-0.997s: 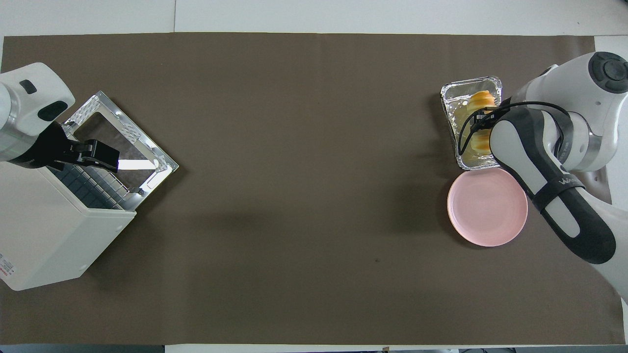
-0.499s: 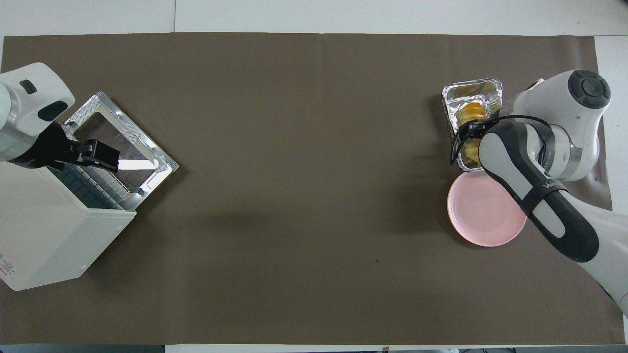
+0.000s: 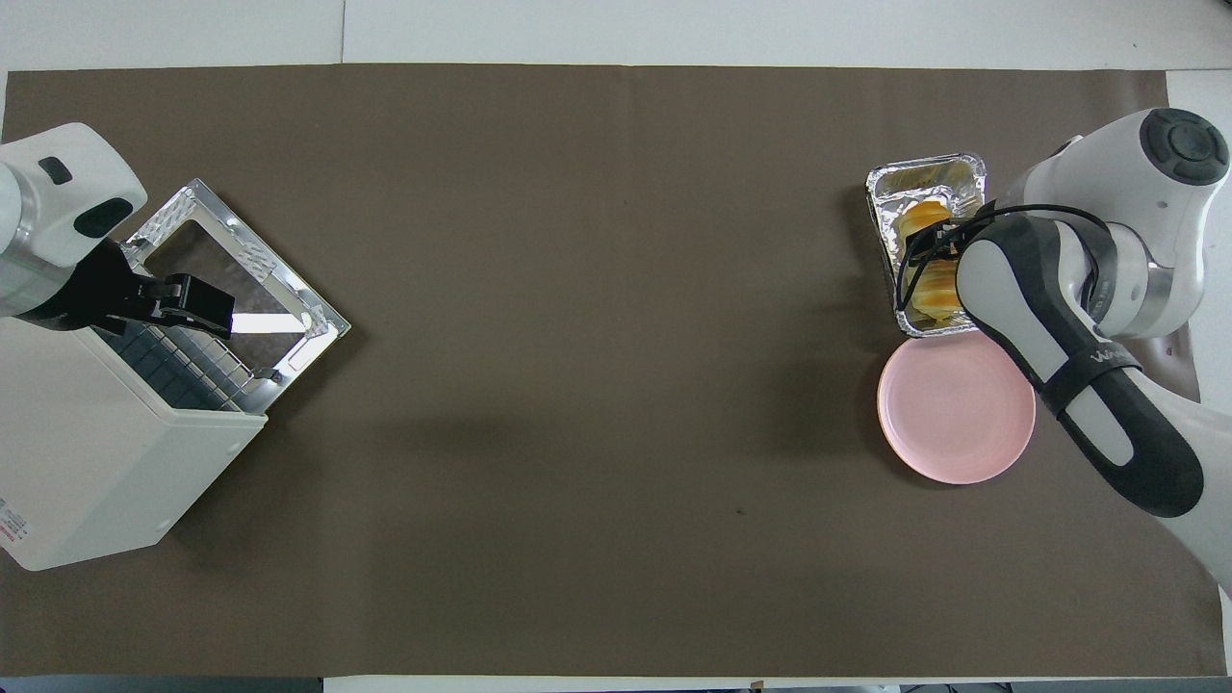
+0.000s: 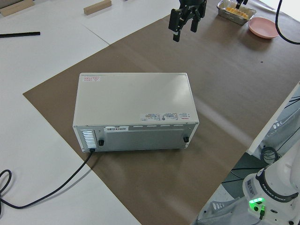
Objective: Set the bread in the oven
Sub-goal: 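Lower the bread into the foil tray and open the right gripper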
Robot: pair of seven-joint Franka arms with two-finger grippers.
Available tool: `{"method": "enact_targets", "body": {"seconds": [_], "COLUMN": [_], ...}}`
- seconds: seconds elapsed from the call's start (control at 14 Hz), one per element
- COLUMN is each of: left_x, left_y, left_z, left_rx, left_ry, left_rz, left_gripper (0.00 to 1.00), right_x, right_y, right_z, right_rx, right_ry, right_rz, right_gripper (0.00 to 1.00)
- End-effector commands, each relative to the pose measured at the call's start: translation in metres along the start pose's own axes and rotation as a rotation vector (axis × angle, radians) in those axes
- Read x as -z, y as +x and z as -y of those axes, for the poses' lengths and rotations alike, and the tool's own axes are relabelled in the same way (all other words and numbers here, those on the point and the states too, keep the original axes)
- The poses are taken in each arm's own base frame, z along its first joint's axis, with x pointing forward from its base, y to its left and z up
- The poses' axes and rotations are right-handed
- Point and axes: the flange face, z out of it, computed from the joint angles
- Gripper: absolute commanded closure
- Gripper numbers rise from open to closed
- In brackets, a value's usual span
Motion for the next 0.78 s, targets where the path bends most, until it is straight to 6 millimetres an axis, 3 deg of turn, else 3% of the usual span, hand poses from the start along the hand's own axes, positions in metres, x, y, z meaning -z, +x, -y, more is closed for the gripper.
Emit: {"method": "enact_targets", "body": {"seconds": [0.0, 0.5, 0.64, 0.71], "left_x": [0.006, 0.006, 0.006, 0.005], "left_y": [-0.004, -0.004, -0.004, -0.004], "left_z": [0.001, 0.001, 0.001, 0.001], "left_rx": [0.013, 0.013, 0.013, 0.013], "left_ry": [-0.009, -0.009, -0.009, -0.009], "left_rz": [-0.017, -0.017, -0.017, -0.016], "left_gripper": [0.00, 0.00, 0.00, 0.00], "right_x": [-0.010, -0.065, -0.071, -0.071], "right_y": [0.007, 0.000, -0.004, -0.005], "right_z": [-0.020, -0.053, -0.049, -0.048], "right_rx": [0.064, 0.048, 0.048, 0.044], "right_ry": [-0.019, -0.018, -0.013, -0.009], "right_rz": [-0.031, -0.048, -0.036, -0.032], "right_gripper": [0.00, 0.01, 0.13, 0.28]}}
